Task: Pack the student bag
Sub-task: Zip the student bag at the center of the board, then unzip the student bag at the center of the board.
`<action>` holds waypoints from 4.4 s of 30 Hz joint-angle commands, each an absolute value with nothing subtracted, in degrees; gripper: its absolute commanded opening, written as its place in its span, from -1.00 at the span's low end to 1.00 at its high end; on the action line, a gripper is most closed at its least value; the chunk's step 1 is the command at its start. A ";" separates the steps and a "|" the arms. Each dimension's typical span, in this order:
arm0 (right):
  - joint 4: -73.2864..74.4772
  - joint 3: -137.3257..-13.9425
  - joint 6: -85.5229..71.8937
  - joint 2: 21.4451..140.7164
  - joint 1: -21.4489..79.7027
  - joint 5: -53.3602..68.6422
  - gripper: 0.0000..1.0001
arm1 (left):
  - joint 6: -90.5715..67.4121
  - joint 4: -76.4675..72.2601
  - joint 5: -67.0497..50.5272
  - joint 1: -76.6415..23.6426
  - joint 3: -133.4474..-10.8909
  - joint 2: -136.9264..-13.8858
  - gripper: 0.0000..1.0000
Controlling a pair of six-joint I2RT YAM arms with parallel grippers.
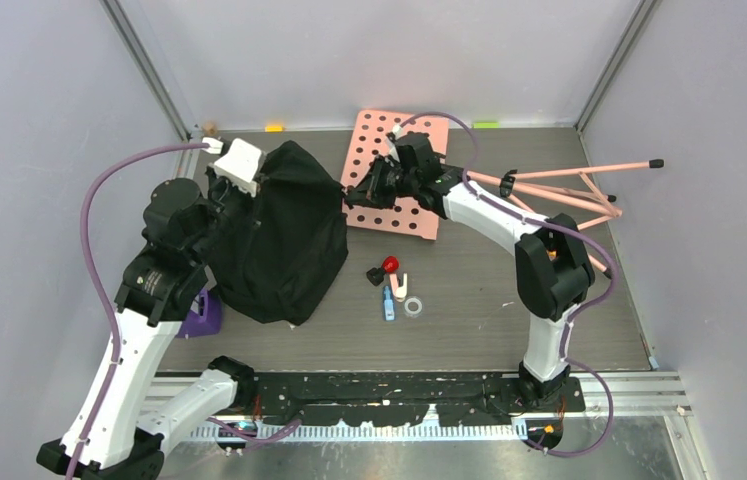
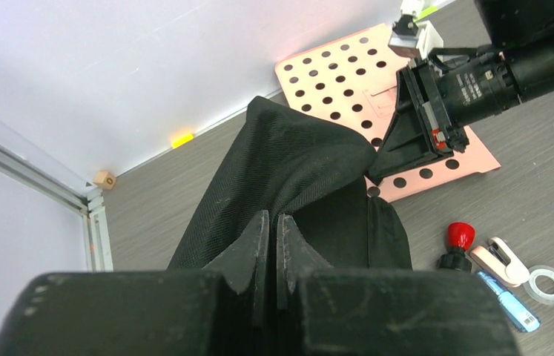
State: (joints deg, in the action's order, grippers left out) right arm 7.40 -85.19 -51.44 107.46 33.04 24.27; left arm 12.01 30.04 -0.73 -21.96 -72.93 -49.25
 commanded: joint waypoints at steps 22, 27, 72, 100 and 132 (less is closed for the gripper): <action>13.20 -84.51 -36.40 101.51 30.84 16.69 0.19 | 10.43 19.11 3.78 -21.27 -71.73 -45.85 -1.00; 11.18 -77.33 -31.25 93.05 31.04 16.81 0.30 | 9.33 19.22 2.45 -21.28 -69.99 -43.97 -0.34; -31.67 -58.14 -23.24 102.47 76.29 -21.48 0.00 | -2.90 40.69 -4.57 -21.27 -55.89 -20.45 0.53; -28.67 -56.49 -23.25 101.96 74.94 -36.61 -0.99 | 1.45 40.69 2.29 -21.32 -56.67 -21.21 -1.00; -26.68 -54.46 -21.97 100.45 53.18 -31.95 -0.99 | 4.18 39.29 4.06 -21.31 -56.83 -22.39 -1.00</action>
State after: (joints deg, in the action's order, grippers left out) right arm -27.75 -54.41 -23.83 101.84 56.21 -29.63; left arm 2.66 41.15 2.00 -21.52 -55.81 -21.39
